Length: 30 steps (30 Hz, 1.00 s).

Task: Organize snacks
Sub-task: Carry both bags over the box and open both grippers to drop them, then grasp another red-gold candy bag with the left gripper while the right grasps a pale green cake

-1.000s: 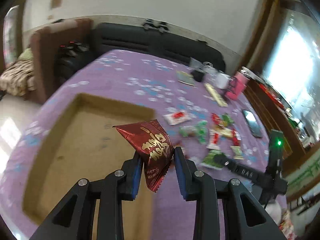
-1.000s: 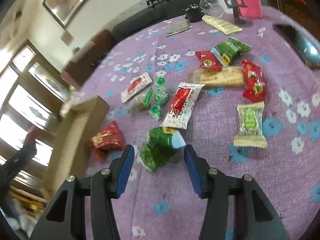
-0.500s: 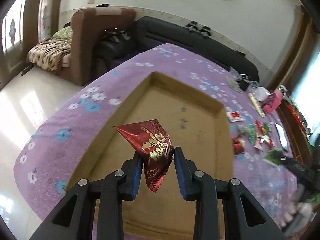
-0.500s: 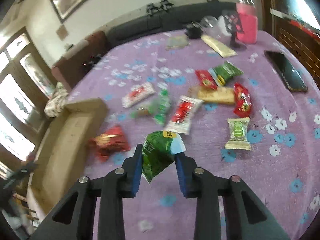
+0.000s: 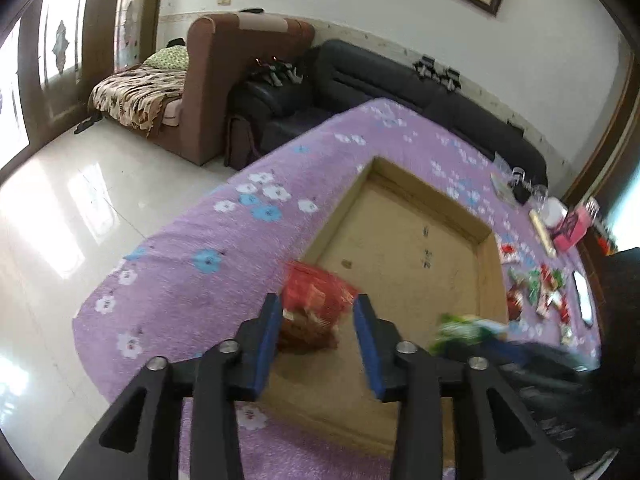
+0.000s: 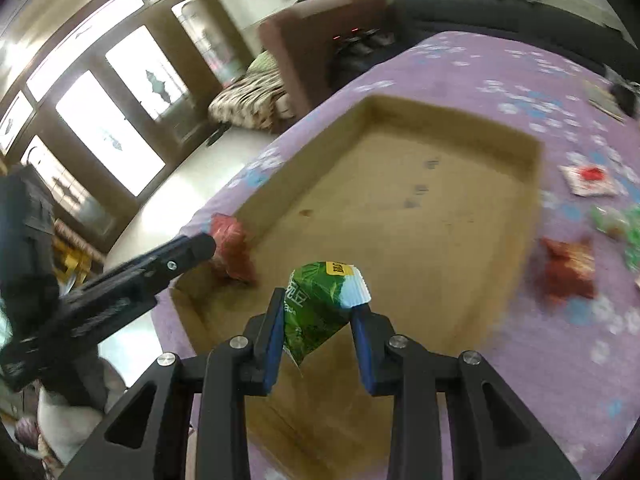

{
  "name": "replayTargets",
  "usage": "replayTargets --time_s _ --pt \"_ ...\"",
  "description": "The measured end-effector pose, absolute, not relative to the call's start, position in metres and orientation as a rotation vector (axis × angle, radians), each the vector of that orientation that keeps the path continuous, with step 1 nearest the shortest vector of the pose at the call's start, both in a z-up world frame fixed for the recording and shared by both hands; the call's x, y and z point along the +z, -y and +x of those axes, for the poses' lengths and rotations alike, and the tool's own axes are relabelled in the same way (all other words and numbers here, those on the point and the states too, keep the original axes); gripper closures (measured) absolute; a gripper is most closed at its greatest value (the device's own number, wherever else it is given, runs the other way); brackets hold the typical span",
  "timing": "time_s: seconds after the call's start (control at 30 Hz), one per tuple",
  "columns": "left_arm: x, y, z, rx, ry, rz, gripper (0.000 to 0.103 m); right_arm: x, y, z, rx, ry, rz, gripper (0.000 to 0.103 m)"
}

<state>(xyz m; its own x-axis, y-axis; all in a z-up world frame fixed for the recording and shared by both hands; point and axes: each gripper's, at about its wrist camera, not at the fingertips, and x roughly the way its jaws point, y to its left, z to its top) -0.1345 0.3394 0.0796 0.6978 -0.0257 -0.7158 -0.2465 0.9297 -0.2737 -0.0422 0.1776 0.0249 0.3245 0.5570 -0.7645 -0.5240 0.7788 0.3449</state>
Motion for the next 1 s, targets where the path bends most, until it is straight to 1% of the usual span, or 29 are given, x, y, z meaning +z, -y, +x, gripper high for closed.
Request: replayTargets --time_s 0.03,0.1,0.2,0.23,0.3,0.4,0.43,0.47,0.5,0.53,0.57,0.63,0.73,0.8,0.9,1.0 --pt "0.082 -0.340 -0.136 0.125 -0.781 -0.374 0.053 0.022 -0.186 -0.040 0.726 -1.023 0.028 0.072" --pt "0.090 -0.342 -0.143 0.114 -0.742 -0.387 0.053 0.023 -0.195 -0.040 0.723 -1.009 0.007 0.072" --pt "0.101 -0.340 -0.149 0.091 -0.694 -0.389 0.051 0.035 -0.189 -0.047 0.737 -0.971 0.020 0.064" --pt "0.104 -0.339 -0.151 0.087 -0.677 -0.388 0.048 0.042 -0.179 -0.050 0.729 -0.953 0.031 0.059" --pt "0.112 -0.335 -0.156 0.069 -0.635 -0.392 0.046 0.056 -0.160 -0.052 0.704 -0.911 0.052 0.058" --pt "0.124 -0.324 -0.161 0.036 -0.576 -0.368 0.046 0.081 -0.117 -0.057 0.616 -0.812 0.060 0.057" --pt "0.128 -0.320 -0.163 0.022 -0.554 -0.357 0.044 0.088 -0.103 -0.059 0.581 -0.780 0.052 0.052" --pt "0.132 -0.314 -0.165 0.010 -0.531 -0.341 0.040 0.094 -0.084 -0.063 0.525 -0.736 0.037 0.041" --pt "0.136 -0.307 -0.167 0.006 -0.510 -0.323 0.031 0.099 -0.067 -0.068 0.473 -0.698 0.024 0.034" --pt "0.139 -0.302 -0.169 0.002 -0.494 -0.309 0.023 0.102 -0.046 -0.072 0.409 -0.650 0.015 0.023" --pt "0.143 -0.293 -0.170 -0.014 -0.470 -0.288 0.021 0.104 -0.023 -0.075 0.354 -0.604 0.018 0.019" --pt "0.145 -0.279 -0.171 -0.047 -0.449 -0.257 0.019 0.100 0.017 -0.073 0.248 -0.586 0.038 0.019" --pt "0.143 -0.252 -0.162 -0.117 -0.476 -0.229 0.018 0.082 0.083 -0.058 0.157 -0.711 0.149 0.019" --pt "0.139 -0.236 -0.154 -0.158 -0.516 -0.222 0.018 0.068 0.115 -0.052 0.097 -0.757 0.217 0.019" --pt "0.133 -0.212 -0.144 -0.227 -0.581 -0.221 0.018 0.049 0.146 -0.045 0.063 -0.799 0.296 0.021" --pt "0.128 -0.187 -0.136 -0.258 -0.616 -0.182 0.018 0.034 0.156 -0.042 0.037 -0.827 0.323 0.021"
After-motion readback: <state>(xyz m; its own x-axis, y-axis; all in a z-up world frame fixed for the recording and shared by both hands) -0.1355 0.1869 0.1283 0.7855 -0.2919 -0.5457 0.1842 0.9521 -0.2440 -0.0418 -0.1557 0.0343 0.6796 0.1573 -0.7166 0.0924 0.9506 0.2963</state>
